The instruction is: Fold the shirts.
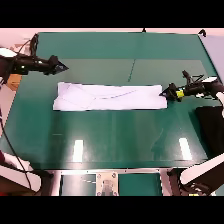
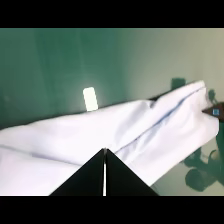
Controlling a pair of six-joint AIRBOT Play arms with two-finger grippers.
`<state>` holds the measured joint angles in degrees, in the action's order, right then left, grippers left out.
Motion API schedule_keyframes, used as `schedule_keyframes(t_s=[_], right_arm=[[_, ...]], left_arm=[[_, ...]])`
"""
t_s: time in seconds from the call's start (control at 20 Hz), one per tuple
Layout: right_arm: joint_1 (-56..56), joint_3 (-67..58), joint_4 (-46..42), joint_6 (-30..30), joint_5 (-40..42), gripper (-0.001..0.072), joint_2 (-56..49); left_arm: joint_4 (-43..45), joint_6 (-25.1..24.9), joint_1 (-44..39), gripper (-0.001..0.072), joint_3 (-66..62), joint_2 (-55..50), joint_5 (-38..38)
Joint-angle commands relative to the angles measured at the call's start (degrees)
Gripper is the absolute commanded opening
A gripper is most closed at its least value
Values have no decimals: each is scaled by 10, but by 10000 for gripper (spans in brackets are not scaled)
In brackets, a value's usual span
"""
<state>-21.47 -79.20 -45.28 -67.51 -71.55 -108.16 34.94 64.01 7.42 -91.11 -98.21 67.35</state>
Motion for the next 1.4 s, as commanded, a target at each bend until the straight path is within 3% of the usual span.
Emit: schedule_keyframes(t_s=[0.0, 0.25, 0.5, 0.85, 1.1, 1.35], right_arm=[[14, -9, 31, 22, -5, 15, -16], [0, -107, 31, 3, -125, 14, 46], [-1, -217, 33, -37, -219, 14, 144], [0, -256, 68, -54, -237, 15, 205], [16, -256, 76, -61, -239, 15, 207], [24, -256, 73, -78, -239, 15, 207]], left_arm=[[35, 0, -55, 22, -1, 0, -8], [98, 11, -179, 22, 0, -3, -90], [96, 22, -308, 22, 0, -54, -202], [-17, 19, -424, 23, -12, -141, -339], [-75, 20, -444, 23, -61, -199, -334], [-81, 19, -427, 23, -64, -200, -265]])
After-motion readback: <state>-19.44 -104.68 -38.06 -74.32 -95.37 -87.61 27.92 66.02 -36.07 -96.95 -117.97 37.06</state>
